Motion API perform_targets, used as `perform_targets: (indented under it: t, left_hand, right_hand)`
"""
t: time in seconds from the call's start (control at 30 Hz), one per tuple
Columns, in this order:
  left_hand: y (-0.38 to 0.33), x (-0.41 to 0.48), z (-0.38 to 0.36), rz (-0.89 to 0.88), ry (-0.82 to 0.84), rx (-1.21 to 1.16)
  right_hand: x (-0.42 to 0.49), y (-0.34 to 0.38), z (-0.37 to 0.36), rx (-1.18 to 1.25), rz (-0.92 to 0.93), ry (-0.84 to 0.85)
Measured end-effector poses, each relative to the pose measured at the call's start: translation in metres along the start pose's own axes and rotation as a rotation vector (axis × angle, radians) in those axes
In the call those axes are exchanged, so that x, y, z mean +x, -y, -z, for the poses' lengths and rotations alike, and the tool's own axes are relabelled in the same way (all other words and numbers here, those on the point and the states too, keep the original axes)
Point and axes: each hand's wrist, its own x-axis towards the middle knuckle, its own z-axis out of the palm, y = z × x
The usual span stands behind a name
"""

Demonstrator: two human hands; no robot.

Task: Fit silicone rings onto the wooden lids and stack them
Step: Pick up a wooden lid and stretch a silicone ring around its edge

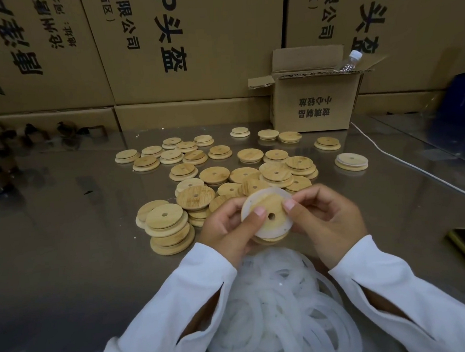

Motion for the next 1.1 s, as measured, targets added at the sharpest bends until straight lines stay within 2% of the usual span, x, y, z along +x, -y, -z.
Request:
perform_targets:
  t: [0.2,0.4,0.67,0.97,1.1]
  left_hand:
    - [-0.002,0.001,0.004,-0.047,-0.059,0.098]
    - [-0.002,0.003,0.005,-0.069,-0.049,0.089]
    - [-0.003,0.005,0.001,-0.027,-0.094,-0.093]
    - [-0.003,0.004,-0.001,0.005,-0.117,-0.171]
    - [-0.003,0.004,-0.001,0.017,-0.129,-0.206]
  right_hand:
    - [-0.003,0.003,-0.002,0.020,-0.020,0.034]
    - [-0.003,0.007,0.000,-0.122,0.055,0.036]
    - [-0.002,0.004,-0.001,-0.265,0.104,0.020]
    - [-0.007,0.006,-0.005,-0.020,0.065,0.011]
    - [-0.011,-0.001,-0.008,-0.046,0.059,-0.023]
